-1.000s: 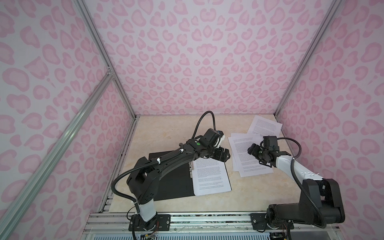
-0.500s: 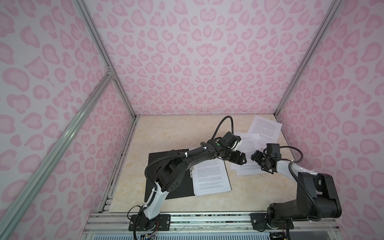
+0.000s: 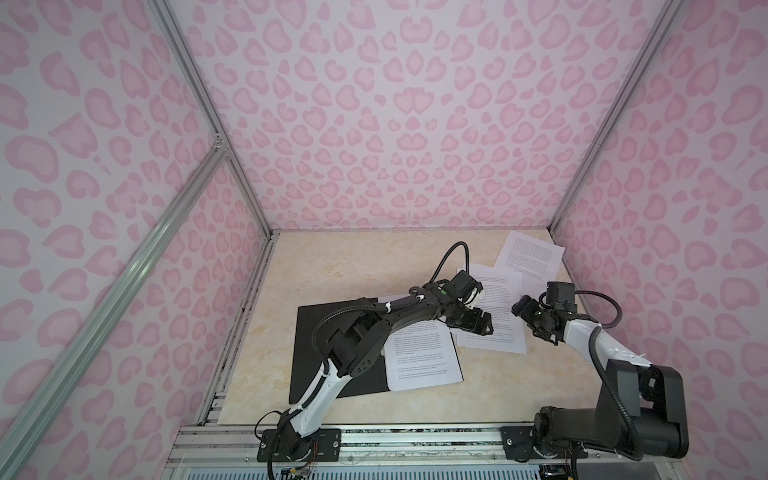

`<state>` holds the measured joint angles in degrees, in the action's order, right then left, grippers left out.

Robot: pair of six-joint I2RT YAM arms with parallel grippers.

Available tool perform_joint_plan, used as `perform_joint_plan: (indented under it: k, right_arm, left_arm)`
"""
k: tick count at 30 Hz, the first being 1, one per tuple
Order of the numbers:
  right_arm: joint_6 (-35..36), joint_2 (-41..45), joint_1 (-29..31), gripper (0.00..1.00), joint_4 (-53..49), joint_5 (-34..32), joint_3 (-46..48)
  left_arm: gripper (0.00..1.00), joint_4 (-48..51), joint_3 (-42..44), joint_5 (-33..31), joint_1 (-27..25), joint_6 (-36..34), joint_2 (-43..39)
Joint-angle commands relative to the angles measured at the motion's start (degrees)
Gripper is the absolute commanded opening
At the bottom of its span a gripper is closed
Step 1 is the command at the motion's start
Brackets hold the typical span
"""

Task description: Put the files into the folder

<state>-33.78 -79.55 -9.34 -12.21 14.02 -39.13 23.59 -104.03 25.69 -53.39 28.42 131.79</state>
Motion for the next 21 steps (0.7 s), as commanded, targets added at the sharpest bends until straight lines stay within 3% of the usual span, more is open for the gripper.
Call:
perform_joint_plan:
  k: [1, 8, 15, 21]
  right_arm:
    - [2.38, -3.63, -1.38, 0.84, 3.90, 2.04, 0.11]
    - [2.21, -10.17, -2.29, 0.84, 8.86, 3.63, -3.13]
    - [0.83, -18.83, -3.06, 0.82, 13.49, 11.39, -6.99]
    - [-1.86, -18.75, -4.12, 0.81, 16.16, 17.27, -5.53]
  left_arm:
    - [0.89, 0.62, -0.50, 0.29, -0.01, -0.03, 1.17]
    - [0.88, 2.59, 0.19, -1.66, 0.30, -0.01, 2.48]
    - [0.88, 5.23, -0.56, -3.03, 0.89, 0.66, 4.31]
    - [0.88, 5.16, -0.04, -2.95, 1.27, 0.84, 4.86]
